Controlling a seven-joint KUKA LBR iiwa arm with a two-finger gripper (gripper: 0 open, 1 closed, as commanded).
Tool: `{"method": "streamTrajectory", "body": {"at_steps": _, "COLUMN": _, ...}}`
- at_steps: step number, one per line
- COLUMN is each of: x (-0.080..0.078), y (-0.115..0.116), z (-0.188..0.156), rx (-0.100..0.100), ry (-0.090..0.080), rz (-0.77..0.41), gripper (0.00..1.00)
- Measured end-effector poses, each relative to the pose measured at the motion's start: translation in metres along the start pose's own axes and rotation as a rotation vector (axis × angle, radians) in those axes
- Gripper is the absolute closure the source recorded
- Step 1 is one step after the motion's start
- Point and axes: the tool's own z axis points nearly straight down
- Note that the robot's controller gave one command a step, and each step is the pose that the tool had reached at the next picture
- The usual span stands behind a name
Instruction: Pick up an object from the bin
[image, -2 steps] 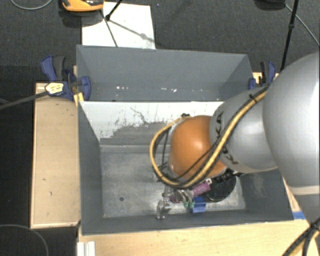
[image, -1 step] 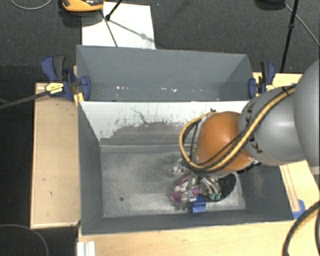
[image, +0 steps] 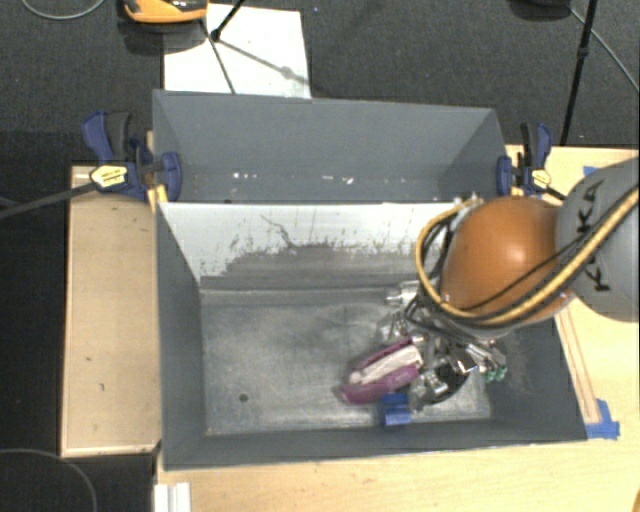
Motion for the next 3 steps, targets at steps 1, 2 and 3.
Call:
{"method": "streamTrajectory", "body": {"at_steps": 1, "x": -0.005, "y": -0.007, "z": 0.062, "rx": -0.001, "ry": 0.004, "rz": -0.077, "gripper": 0.00}}
{"method": "streamTrajectory", "body": {"at_steps": 2, "x": -0.001, "y": -0.008, "z": 0.065, "rx": -0.003, "ry": 0.021, "rz": -0.070, "gripper": 1.00}}
{"method": "streamTrajectory", "body": {"at_steps": 3, "x": -0.008, "y": 0.006, "z": -0.045, "rx": -0.001, "ry": 0.000, "rz": -0.367, "gripper": 1.00}}
